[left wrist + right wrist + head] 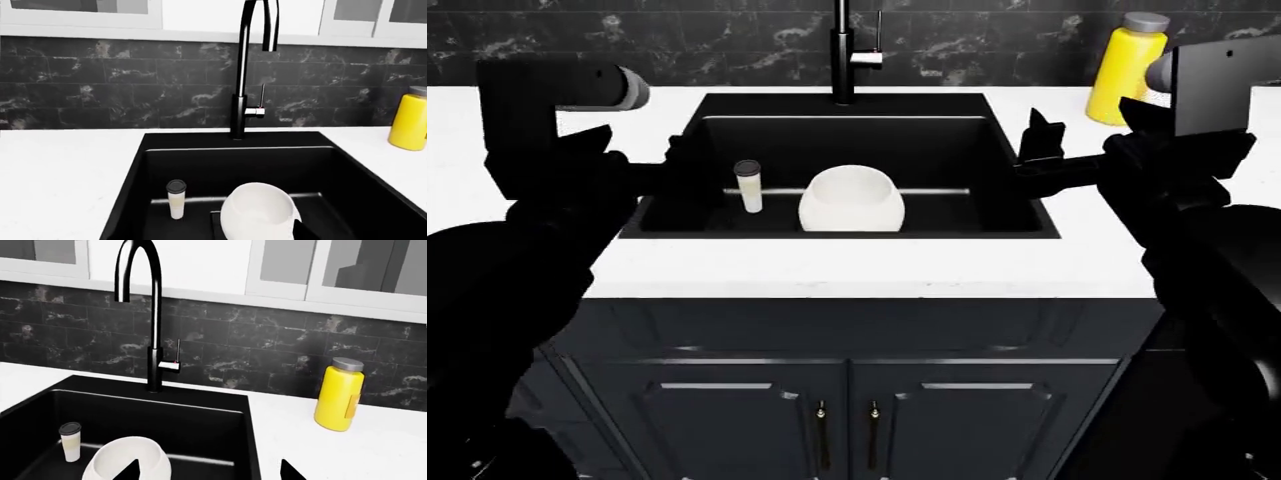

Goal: Pick the cup and bowl from the sink and place them on the counter for drying.

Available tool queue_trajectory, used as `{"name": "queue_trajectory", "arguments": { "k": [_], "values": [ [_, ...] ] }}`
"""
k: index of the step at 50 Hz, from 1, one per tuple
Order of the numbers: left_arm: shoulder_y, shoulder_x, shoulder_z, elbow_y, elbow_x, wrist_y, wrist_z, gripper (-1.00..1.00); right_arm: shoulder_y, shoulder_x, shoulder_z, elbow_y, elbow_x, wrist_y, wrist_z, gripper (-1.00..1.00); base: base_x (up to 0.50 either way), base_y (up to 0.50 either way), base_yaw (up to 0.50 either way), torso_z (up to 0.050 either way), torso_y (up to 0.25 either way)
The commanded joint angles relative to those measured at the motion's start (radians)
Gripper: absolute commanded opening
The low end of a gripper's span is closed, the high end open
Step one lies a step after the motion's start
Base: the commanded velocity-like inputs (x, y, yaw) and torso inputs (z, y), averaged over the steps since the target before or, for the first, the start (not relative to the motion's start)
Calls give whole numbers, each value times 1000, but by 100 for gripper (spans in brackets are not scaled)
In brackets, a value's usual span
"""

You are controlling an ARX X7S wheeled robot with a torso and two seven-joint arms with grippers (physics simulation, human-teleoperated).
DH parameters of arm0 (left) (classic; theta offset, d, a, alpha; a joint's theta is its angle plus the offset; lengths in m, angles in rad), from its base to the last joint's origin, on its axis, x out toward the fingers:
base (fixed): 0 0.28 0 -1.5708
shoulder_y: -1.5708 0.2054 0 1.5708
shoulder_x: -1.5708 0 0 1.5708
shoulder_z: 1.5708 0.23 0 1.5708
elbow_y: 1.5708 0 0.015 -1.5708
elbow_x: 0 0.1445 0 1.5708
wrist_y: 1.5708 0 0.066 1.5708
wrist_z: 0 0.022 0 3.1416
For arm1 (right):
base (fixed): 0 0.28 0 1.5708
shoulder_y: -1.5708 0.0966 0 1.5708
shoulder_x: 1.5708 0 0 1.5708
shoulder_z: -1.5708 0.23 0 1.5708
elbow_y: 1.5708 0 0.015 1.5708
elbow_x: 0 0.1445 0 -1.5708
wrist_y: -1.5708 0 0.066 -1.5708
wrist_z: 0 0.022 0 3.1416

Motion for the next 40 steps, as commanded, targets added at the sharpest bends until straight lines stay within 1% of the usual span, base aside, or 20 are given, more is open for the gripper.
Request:
{"name": "queue_trajectory", "arguments": {
  "k": [1,6,18,40],
  "values": [
    [-99,-17,35,-125,-27,-50,24,100,25,4,-1,65,-1,19,-19,100,0,0,0,0,0],
    [-98,-13,41,-134,-34,-55,23,100,5,13,-12,67,-4,4,-23,100,300,26,0,0,0],
    [-77,-26,83,-147,-31,-21,22,100,-9,7,-8,74,6,10,-22,100,496,48,0,0,0],
    [-38,-38,78,-129,-45,-14,9,100,-54,-1,27,58,22,17,-8,100,495,27,0,0,1]
  ]
}}
